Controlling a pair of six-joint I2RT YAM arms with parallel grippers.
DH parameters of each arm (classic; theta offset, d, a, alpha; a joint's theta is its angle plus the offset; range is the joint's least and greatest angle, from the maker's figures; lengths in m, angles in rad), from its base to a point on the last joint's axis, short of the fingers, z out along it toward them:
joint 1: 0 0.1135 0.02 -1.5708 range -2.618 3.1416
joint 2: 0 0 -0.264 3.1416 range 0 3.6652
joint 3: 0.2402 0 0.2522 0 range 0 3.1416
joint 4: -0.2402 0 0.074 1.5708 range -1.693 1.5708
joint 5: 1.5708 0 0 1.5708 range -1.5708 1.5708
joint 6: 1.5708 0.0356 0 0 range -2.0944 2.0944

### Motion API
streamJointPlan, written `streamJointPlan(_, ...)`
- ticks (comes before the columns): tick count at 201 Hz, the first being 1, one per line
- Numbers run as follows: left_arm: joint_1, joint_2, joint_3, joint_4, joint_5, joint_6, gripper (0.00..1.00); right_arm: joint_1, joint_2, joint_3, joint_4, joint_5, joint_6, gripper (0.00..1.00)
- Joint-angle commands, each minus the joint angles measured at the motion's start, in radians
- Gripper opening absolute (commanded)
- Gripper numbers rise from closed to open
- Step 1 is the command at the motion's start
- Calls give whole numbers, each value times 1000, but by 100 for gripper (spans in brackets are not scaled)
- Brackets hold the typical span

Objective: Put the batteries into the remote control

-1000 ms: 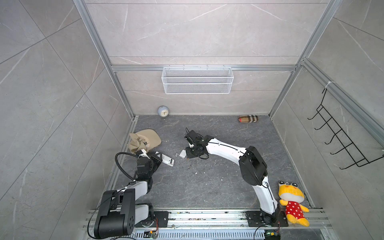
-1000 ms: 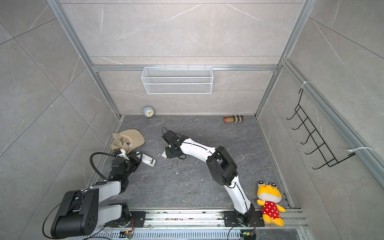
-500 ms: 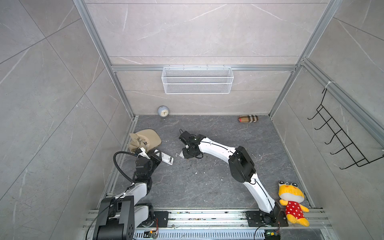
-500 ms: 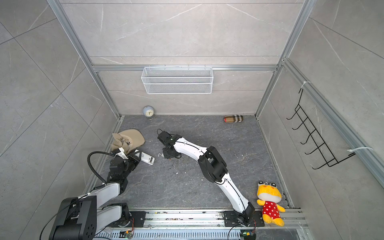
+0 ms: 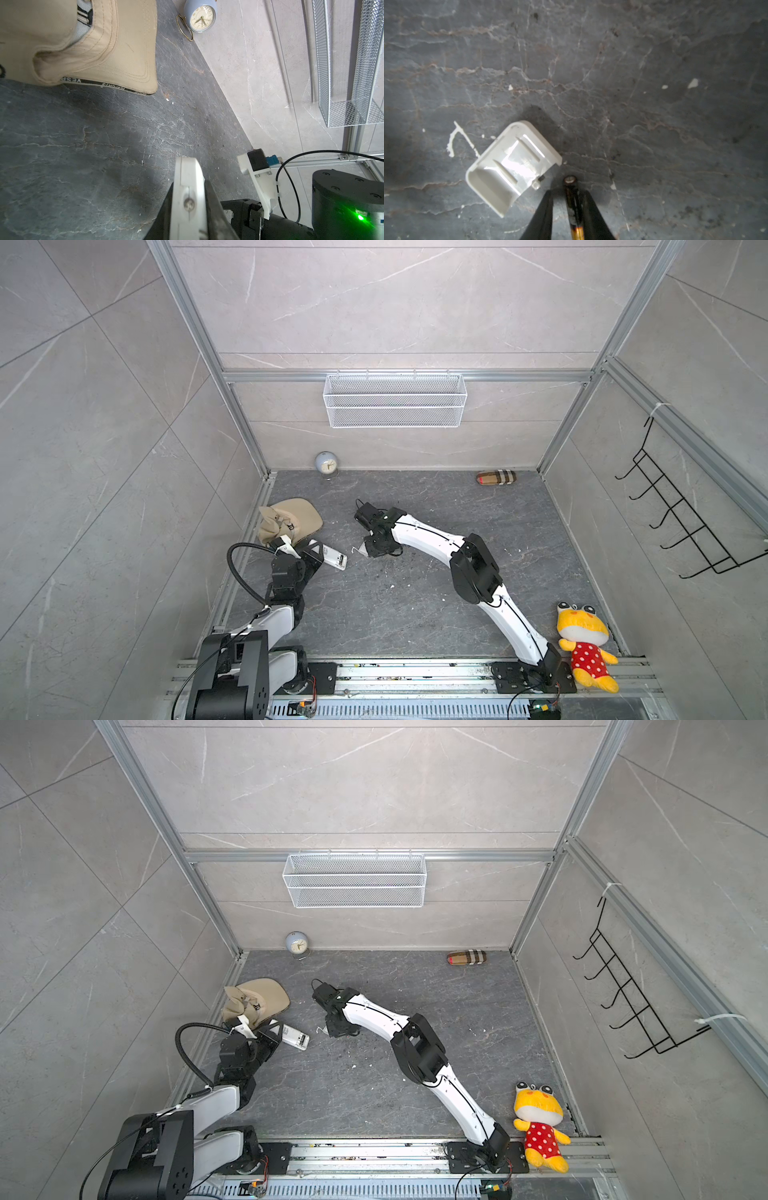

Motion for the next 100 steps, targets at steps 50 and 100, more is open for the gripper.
streamJointPlan(50,5,-15,25,34,4,26,0,-31,45,25,-138,102,53,22)
streamJointPlan(100,4,-24,24,31,5,25,0,-130,-105,-259,-33,102,126,13)
